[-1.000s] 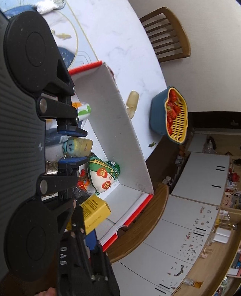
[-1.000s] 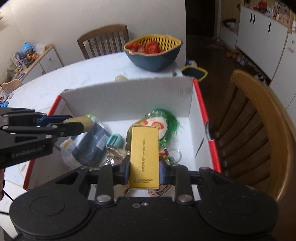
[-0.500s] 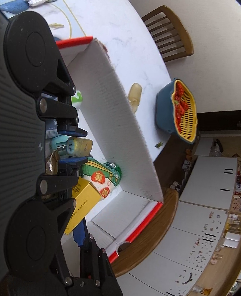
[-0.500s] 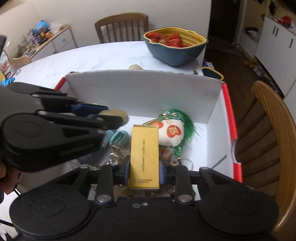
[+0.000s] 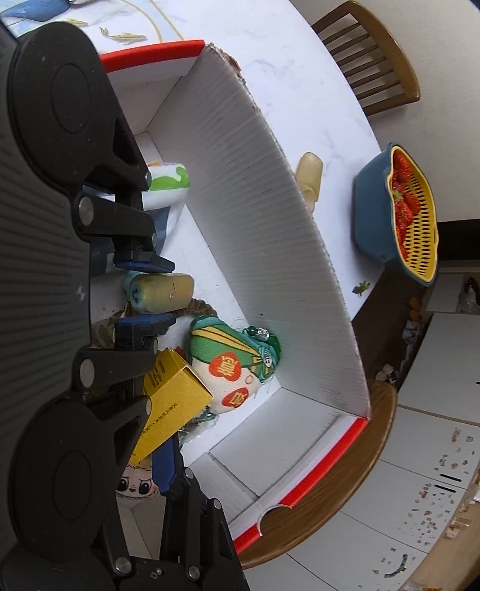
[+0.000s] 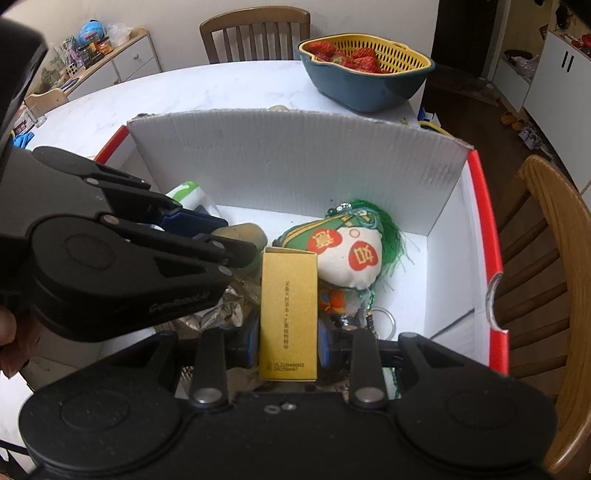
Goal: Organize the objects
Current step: 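Carry the sponge and yellow box into the red box and open both tools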
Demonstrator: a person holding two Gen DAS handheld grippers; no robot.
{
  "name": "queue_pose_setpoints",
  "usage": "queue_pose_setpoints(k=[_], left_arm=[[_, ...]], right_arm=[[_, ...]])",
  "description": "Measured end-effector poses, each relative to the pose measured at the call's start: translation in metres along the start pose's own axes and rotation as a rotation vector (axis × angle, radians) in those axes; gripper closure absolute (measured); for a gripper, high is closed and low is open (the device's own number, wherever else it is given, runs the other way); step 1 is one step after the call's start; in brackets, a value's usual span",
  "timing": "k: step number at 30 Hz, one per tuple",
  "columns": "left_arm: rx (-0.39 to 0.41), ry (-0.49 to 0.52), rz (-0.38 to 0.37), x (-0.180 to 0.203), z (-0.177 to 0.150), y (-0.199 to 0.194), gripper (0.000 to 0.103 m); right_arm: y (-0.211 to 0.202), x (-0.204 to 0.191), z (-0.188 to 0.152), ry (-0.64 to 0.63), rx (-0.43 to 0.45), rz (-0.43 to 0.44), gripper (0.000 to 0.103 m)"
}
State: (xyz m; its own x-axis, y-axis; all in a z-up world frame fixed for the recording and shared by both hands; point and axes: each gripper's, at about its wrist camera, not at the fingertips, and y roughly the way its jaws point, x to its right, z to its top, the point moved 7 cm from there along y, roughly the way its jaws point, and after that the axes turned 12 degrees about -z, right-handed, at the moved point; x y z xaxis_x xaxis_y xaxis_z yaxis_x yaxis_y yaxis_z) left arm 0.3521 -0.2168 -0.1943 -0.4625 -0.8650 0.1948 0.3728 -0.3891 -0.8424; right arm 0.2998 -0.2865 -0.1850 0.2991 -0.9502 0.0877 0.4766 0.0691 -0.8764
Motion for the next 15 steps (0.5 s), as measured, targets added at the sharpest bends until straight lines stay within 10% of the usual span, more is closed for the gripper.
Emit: queue_pose_setpoints(k=[15], left_arm=[[-0.060, -0.001, -0.010, 0.0022, -0.0051, 0.0007, 0.073]], right_arm=[[-0.0028, 0.0010, -0.0019, 0.019, -0.008, 0.044, 0.058]])
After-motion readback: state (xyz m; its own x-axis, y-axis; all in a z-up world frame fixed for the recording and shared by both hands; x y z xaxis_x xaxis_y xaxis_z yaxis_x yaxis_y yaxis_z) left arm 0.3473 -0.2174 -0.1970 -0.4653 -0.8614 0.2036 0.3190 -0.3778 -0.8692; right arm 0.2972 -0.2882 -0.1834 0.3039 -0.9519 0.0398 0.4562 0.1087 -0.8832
